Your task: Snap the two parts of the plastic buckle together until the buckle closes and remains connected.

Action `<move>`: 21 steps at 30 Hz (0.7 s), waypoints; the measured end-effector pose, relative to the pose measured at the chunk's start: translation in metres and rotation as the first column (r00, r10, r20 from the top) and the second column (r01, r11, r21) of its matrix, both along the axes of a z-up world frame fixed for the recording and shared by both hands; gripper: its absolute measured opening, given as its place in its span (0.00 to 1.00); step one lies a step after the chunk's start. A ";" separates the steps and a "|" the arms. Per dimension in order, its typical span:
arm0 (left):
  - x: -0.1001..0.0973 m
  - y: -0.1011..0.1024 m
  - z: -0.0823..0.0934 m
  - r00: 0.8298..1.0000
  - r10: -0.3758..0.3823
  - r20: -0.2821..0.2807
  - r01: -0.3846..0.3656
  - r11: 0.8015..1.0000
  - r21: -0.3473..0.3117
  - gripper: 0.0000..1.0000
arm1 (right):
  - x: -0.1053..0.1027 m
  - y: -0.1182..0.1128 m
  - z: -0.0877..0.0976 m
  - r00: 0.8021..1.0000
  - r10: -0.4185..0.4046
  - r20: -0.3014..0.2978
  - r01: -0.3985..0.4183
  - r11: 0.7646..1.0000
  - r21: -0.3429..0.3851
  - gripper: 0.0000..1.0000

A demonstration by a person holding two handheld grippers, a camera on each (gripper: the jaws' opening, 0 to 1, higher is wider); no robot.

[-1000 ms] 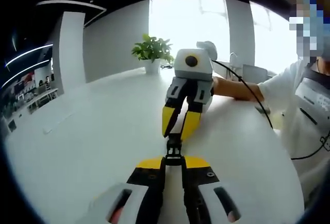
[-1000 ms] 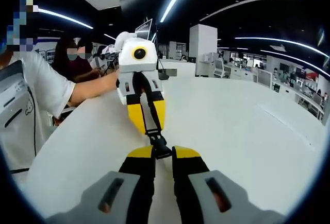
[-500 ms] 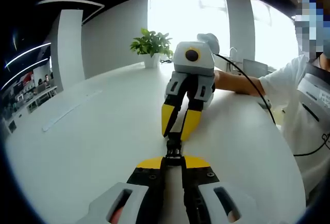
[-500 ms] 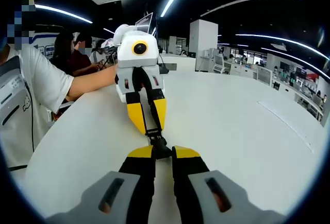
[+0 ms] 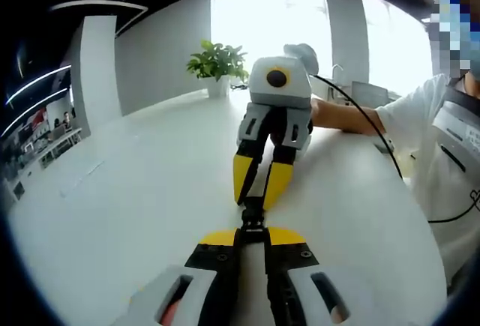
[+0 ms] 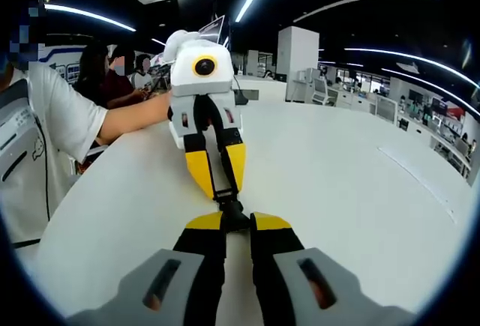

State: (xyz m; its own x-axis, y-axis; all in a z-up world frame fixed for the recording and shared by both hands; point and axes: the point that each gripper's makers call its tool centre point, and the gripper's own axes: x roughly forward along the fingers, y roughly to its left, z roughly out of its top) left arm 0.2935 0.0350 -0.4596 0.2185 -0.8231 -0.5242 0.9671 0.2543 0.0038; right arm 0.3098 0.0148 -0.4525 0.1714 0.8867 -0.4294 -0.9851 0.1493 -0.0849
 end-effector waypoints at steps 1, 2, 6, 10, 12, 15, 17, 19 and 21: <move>-0.001 0.000 0.000 1.000 -0.004 0.004 0.004 1.000 0.005 0.10 | 0.000 0.000 0.000 1.000 0.003 0.001 -0.003 1.000 0.002 0.12; 0.000 0.000 0.000 1.000 -0.007 0.005 0.007 1.000 0.008 0.10 | -0.001 0.000 0.000 1.000 0.007 0.002 -0.007 1.000 0.000 0.12; 0.002 -0.012 0.019 0.997 -0.049 0.052 0.054 0.993 -0.107 0.00 | -0.012 0.007 0.001 0.997 0.076 -0.013 -0.076 0.997 0.019 0.12; 0.009 -0.016 0.012 0.995 -0.045 0.089 0.048 0.998 -0.035 0.00 | -0.027 0.019 -0.005 0.992 0.128 -0.005 -0.128 0.990 -0.051 0.12; 0.010 -0.012 0.006 0.997 -0.026 0.077 0.027 1.000 -0.014 0.00 | -0.021 0.019 -0.003 0.993 0.120 0.016 -0.119 0.992 -0.039 0.12; 0.007 0.000 0.004 0.998 -0.025 0.056 0.026 1.000 -0.012 0.00 | -0.016 0.016 -0.006 0.994 0.099 -0.042 -0.099 0.995 0.001 0.12; 0.005 -0.001 0.003 0.998 -0.017 0.058 0.018 1.000 -0.006 0.00 | -0.013 0.014 -0.003 0.996 0.091 -0.011 -0.091 0.996 -0.012 0.12; 0.009 0.000 0.010 0.999 -0.001 0.033 0.003 0.999 -0.053 0.00 | -0.012 0.014 -0.002 0.996 0.084 -0.020 -0.084 0.996 -0.010 0.12; 0.009 0.001 0.015 0.999 0.005 0.034 -0.002 0.997 -0.077 0.00 | -0.011 0.014 -0.002 0.996 0.084 -0.019 -0.084 0.996 -0.005 0.12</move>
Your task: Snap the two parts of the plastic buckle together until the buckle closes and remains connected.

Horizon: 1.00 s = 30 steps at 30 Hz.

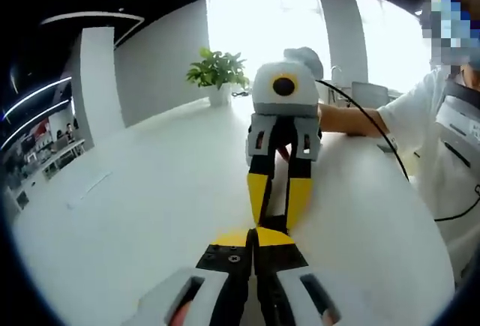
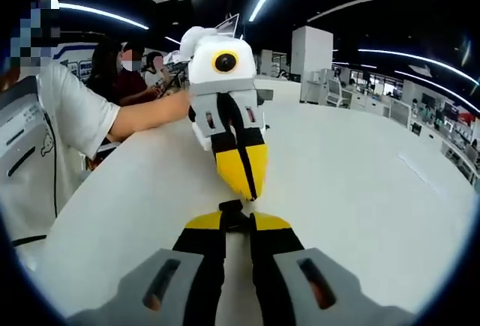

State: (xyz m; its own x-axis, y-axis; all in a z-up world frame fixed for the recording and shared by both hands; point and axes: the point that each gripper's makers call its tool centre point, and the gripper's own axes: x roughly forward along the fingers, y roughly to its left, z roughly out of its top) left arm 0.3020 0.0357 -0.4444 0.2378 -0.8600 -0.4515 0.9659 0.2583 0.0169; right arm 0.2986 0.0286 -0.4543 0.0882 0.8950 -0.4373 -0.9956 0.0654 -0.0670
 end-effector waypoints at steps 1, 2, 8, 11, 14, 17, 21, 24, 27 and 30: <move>0.003 0.003 0.005 1.000 0.009 -0.006 -0.009 1.000 -0.020 0.00 | -0.001 0.001 0.000 1.000 0.001 -0.005 -0.001 1.000 0.005 0.12; 0.008 0.009 0.012 0.999 0.031 0.014 -0.030 0.999 -0.035 0.00 | -0.001 0.002 0.000 1.000 0.003 -0.014 -0.002 1.000 0.010 0.12; 0.043 0.069 0.077 0.965 0.261 0.042 -0.238 0.926 -0.292 0.00 | 0.000 0.001 0.000 1.000 -0.005 -0.002 0.005 1.000 0.012 0.12; 0.056 0.107 0.091 0.930 0.365 0.026 -0.331 0.869 -0.368 0.00 | 0.001 0.001 0.000 1.000 -0.007 -0.009 0.007 1.000 0.016 0.12; 0.059 0.124 0.098 0.906 0.422 0.026 -0.378 0.837 -0.396 0.00 | 0.002 0.001 0.000 1.000 -0.007 -0.009 0.008 1.000 0.017 0.12; 0.060 0.143 0.105 0.882 0.471 0.029 -0.416 0.806 -0.421 0.00 | 0.004 0.001 -0.001 1.000 -0.012 -0.006 0.012 1.000 0.015 0.12; 0.061 0.156 0.112 0.864 0.503 0.011 -0.443 0.770 -0.460 0.00 | 0.005 0.000 -0.001 1.000 -0.018 -0.005 0.018 1.000 0.017 0.12; 0.061 0.163 0.115 0.853 0.522 0.005 -0.457 0.750 -0.478 0.00 | 0.006 0.000 -0.001 1.000 -0.019 -0.004 0.019 1.000 0.017 0.12; 0.061 0.167 0.117 0.847 0.531 -0.005 -0.464 0.735 -0.495 0.00 | 0.006 -0.001 -0.001 1.000 -0.025 -0.002 0.025 1.000 0.017 0.12; 0.060 0.170 0.118 0.836 0.549 -0.015 -0.480 0.717 -0.505 0.00 | 0.008 -0.002 0.000 0.999 -0.036 0.000 0.036 0.999 0.015 0.12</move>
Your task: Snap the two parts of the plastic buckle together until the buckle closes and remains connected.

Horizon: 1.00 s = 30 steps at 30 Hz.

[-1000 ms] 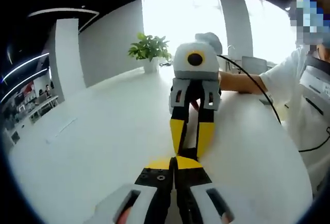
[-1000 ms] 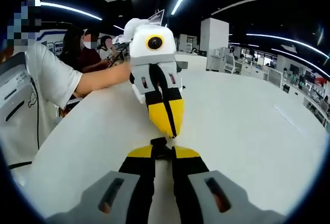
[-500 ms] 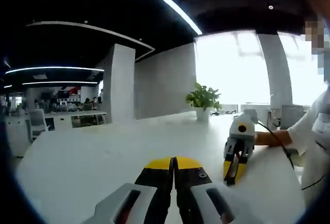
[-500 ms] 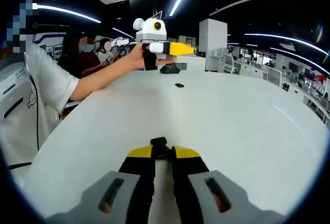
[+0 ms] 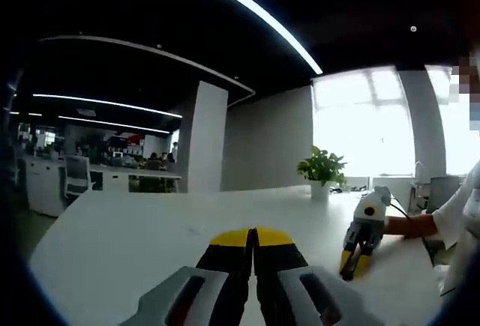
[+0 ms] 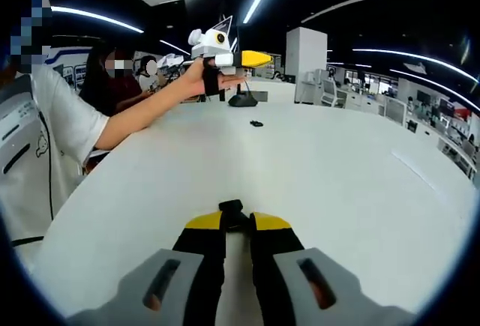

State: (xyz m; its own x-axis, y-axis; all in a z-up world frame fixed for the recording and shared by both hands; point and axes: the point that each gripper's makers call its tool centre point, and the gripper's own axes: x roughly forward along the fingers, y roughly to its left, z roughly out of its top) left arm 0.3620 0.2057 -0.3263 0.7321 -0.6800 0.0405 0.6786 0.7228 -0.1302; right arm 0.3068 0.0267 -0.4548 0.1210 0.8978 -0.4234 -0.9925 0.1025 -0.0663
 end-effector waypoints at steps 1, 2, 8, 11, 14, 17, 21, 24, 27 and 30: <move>0.000 0.002 0.001 1.000 0.005 0.000 -0.005 1.000 -0.003 0.00 | 0.000 0.000 0.000 1.000 -0.003 0.001 0.003 1.000 -0.001 0.12; 0.000 0.003 0.001 1.000 0.011 0.000 -0.011 1.000 -0.003 0.00 | 0.001 -0.001 0.000 1.000 -0.006 0.002 0.006 1.000 -0.002 0.12; 0.000 0.024 0.008 0.986 0.164 -0.013 -0.164 0.986 0.005 0.00 | 0.000 0.000 0.001 1.000 -0.007 0.014 0.007 1.000 -0.012 0.12; -0.003 0.036 0.010 0.970 0.242 -0.023 -0.242 0.970 -0.020 0.00 | 0.000 0.000 0.001 1.000 -0.008 0.016 0.008 1.000 -0.014 0.12; -0.004 0.049 0.005 0.944 0.327 -0.047 -0.327 0.945 -0.006 0.00 | 0.000 0.000 0.001 1.000 -0.013 0.015 0.013 1.000 -0.013 0.12; -0.004 0.062 -0.001 0.911 0.405 -0.084 -0.406 0.914 -0.003 0.00 | 0.000 -0.001 0.001 1.000 -0.019 0.018 0.019 1.000 -0.015 0.12; -0.004 0.078 -0.014 0.860 0.490 -0.140 -0.495 0.869 -0.001 0.02 | 0.001 -0.003 0.001 0.999 -0.029 0.025 0.030 0.999 -0.019 0.12; -0.004 0.084 -0.021 0.843 0.510 -0.172 -0.518 0.855 -0.005 0.04 | 0.003 -0.003 0.002 0.999 -0.040 0.029 0.040 0.999 -0.015 0.12; -0.003 0.089 -0.030 0.820 0.538 -0.196 -0.545 0.838 0.020 0.07 | 0.003 -0.003 0.002 0.998 -0.047 0.032 0.048 0.999 -0.015 0.12; -0.003 0.089 -0.041 0.804 0.550 -0.229 -0.555 0.831 0.046 0.10 | 0.005 -0.004 0.003 0.998 -0.058 0.034 0.058 0.998 -0.015 0.12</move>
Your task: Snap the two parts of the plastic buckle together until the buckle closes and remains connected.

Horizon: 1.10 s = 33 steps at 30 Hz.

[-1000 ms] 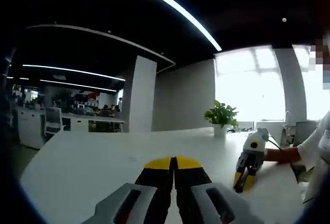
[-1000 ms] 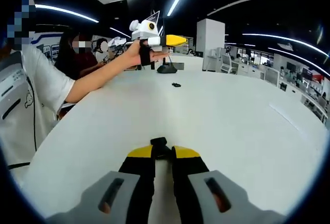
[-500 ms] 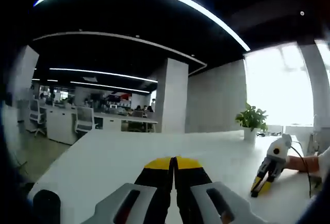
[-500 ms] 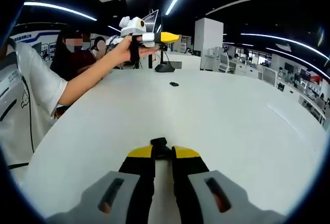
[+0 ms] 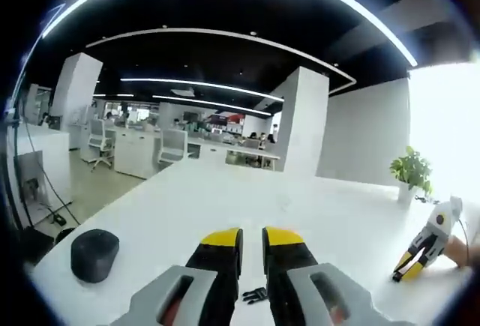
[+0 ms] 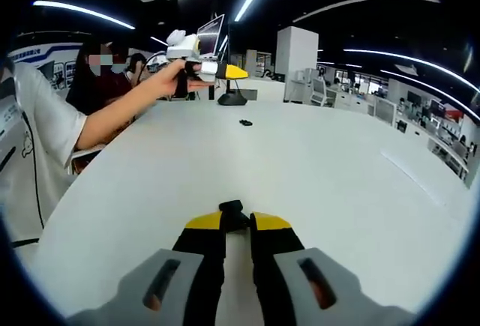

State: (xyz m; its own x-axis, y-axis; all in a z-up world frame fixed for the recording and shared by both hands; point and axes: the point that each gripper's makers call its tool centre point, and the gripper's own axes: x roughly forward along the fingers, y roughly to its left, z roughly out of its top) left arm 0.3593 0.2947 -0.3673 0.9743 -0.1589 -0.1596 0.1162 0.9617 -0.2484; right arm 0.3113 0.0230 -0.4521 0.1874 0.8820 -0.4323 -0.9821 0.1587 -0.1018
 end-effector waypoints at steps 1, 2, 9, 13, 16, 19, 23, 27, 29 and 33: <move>0.000 0.000 -0.002 1.000 0.005 -0.006 -0.005 1.000 0.005 0.11 | 0.000 0.000 0.000 1.000 -0.002 0.001 0.002 1.000 0.000 0.12; 0.000 0.001 -0.006 1.000 0.014 -0.021 -0.014 1.000 0.017 0.13 | 0.000 0.000 0.000 1.000 -0.005 0.001 0.005 1.000 -0.001 0.12; 0.005 0.009 -0.034 0.988 0.099 -0.120 -0.090 0.993 0.083 0.35 | 0.002 -0.002 0.000 1.000 -0.028 0.007 0.028 1.000 -0.006 0.12; 0.008 0.010 -0.048 0.975 0.149 -0.166 -0.129 0.984 0.124 0.54 | 0.003 -0.003 0.002 0.999 -0.036 0.012 0.036 0.999 0.001 0.12; 0.008 0.010 -0.058 0.967 0.169 -0.191 -0.136 0.976 0.172 0.60 | 0.003 -0.004 0.004 0.999 -0.040 0.016 0.040 0.999 0.005 0.12; 0.007 0.009 -0.065 0.959 0.185 -0.213 -0.141 0.968 0.208 0.73 | 0.003 -0.004 0.006 0.999 -0.044 0.018 0.044 0.999 0.011 0.12; 0.004 0.006 -0.075 0.951 0.191 -0.243 -0.130 0.960 0.247 0.83 | 0.003 -0.005 0.007 0.999 -0.045 0.021 0.045 0.999 0.016 0.12; 0.001 0.000 -0.083 0.948 0.183 -0.262 -0.107 0.954 0.279 0.85 | 0.004 -0.006 0.008 0.998 -0.052 0.020 0.052 0.998 0.023 0.12; 0.000 -0.007 -0.089 0.947 0.144 -0.289 -0.063 0.960 0.272 0.79 | 0.005 -0.007 0.009 0.998 -0.056 0.019 0.055 0.998 0.027 0.12; -0.002 -0.012 -0.096 0.940 0.104 -0.326 -0.020 0.967 0.253 0.69 | 0.006 -0.008 0.010 0.998 -0.059 0.017 0.058 0.998 0.034 0.12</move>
State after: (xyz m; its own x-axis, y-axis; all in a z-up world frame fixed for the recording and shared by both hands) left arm 0.3571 0.2824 -0.4632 0.8642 -0.0151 -0.5030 0.0055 0.9998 -0.0206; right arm 0.3169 0.0153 -0.4419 0.2464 0.8832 -0.3991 -0.9691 0.2193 -0.1130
